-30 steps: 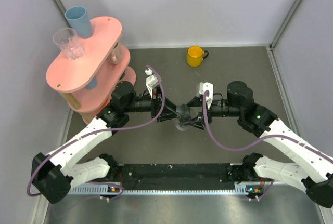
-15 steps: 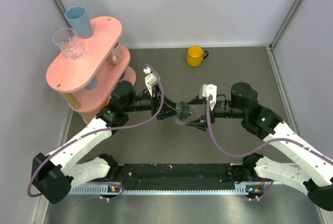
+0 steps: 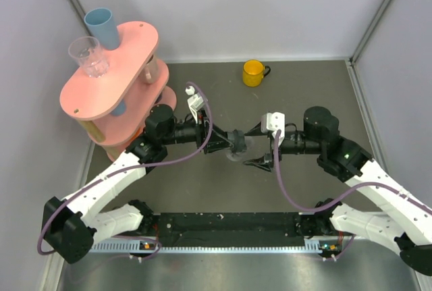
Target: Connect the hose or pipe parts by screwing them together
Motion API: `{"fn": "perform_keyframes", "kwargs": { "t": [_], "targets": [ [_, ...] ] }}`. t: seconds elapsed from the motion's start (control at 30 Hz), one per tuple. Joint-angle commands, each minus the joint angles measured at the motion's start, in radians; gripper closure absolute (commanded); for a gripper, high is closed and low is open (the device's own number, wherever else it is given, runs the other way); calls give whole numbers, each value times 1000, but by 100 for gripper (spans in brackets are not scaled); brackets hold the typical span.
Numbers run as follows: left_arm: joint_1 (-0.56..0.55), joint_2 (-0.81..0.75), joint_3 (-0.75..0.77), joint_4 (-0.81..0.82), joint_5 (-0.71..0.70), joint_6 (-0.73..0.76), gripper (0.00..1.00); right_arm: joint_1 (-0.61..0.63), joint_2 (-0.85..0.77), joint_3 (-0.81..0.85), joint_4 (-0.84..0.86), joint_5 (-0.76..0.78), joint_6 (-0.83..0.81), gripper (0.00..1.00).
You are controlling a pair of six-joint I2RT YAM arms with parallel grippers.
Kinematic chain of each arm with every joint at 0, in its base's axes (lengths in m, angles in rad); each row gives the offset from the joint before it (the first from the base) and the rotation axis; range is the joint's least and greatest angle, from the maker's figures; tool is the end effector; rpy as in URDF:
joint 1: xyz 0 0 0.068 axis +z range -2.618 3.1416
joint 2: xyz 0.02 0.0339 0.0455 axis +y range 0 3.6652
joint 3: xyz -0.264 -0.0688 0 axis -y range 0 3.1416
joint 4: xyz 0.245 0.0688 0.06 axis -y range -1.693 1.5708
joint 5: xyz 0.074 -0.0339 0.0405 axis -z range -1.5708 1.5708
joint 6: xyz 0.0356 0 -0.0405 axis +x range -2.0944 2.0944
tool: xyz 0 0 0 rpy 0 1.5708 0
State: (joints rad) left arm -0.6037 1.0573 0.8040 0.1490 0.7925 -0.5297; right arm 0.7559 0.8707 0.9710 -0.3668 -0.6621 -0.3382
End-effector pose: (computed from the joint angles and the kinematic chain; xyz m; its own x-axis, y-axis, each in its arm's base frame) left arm 0.1840 -0.1577 0.3298 -0.5699 -0.0379 -0.8208 0.8038 0.1817 -0.5665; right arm 0.1204 0.1436 0.3727 0.1419 -0.2259 -0.9638 -0.9810 0.0977 -0.1673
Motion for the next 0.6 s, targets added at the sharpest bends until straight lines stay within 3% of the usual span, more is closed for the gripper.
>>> {"fn": "perform_keyframes", "kwargs": {
  "t": [0.0,0.57],
  "targets": [
    [4,-2,1,61,5,-19,100,2,-13,55,31,-56,-24,19],
    [4,-17,4,107,34,-69,100,26,111,40,46,-122,-12,19]
  ]
}}
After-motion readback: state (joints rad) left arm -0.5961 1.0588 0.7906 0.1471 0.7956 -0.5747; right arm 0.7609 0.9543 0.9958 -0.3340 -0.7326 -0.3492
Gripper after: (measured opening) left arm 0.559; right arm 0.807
